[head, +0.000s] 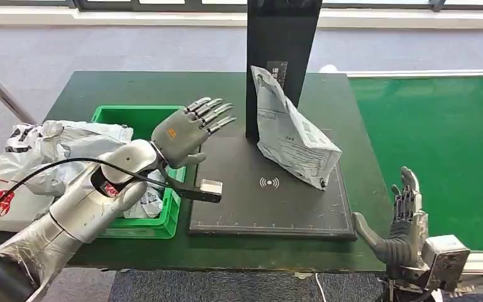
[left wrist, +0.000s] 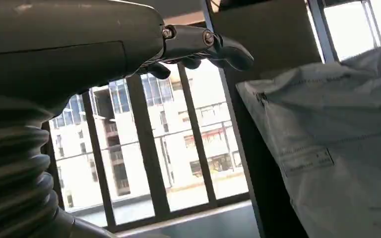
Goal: Moved the parcel from conveyor to table for the left to box.
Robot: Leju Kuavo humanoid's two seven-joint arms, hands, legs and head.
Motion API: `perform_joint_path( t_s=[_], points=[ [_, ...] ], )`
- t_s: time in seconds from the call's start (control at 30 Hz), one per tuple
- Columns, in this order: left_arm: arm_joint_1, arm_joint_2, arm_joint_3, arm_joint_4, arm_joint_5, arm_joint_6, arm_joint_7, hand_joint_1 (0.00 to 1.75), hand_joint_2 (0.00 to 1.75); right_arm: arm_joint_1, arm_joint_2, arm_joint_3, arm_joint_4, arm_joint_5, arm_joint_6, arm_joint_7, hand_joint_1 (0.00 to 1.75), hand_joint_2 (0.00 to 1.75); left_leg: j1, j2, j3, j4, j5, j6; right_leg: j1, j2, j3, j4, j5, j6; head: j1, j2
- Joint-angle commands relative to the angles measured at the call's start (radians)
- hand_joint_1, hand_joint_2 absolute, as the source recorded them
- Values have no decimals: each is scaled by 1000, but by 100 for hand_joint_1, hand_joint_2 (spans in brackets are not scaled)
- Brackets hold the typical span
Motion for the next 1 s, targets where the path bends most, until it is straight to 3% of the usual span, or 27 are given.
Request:
perform_joint_path(
  t_s=[0.03, 0.23, 0.5, 0.67, 0.83, 1.0],
  points=[
    [-158, 34, -66, -32, -50, 3, 59, 0, 175, 8, 21, -31, 41, -6, -5, 2, 0, 175, 2, -3, -1, 1, 0, 0, 2, -2, 0, 0, 0, -1, 0, 0],
    [-229, 25, -28, 32, -41, -11, 58, 0, 175, -19, 7, -30, 77, -4, -7, -12, 0, 175, 1, -1, -1, 0, 0, 0, 1, 1, 0, 0, 0, -1, 0, 0],
    [-231, -15, -32, 105, -51, -40, 52, 0, 175, -28, 8, -16, 93, -3, -5, -10, 0, 175, 1, -1, 0, 0, 0, 0, 1, 0, 1, 0, 0, 0, 0, 0],
    [-282, -101, -72, 281, -29, -62, -1, 0, 175, -60, 0, 8, 124, -4, -3, -11, 0, 175, 1, -2, 0, 0, 1, 0, 1, -1, 1, -1, 0, 0, 0, 0],
    [-290, -116, -88, 319, -20, -58, -14, 0, 175, -62, -2, 11, 126, -4, -4, -12, 0, 175, 1, -2, 0, 0, 1, 0, 1, -1, 1, -1, 1, 0, 0, 0],
    [-290, -226, -152, 485, 53, -60, -71, 0, 175, -60, 5, 12, 126, -7, -5, -11, 0, 175, 1, -5, 2, -2, 2, 0, 1, -2, 4, -3, 2, -1, 0, 0]
  ],
)
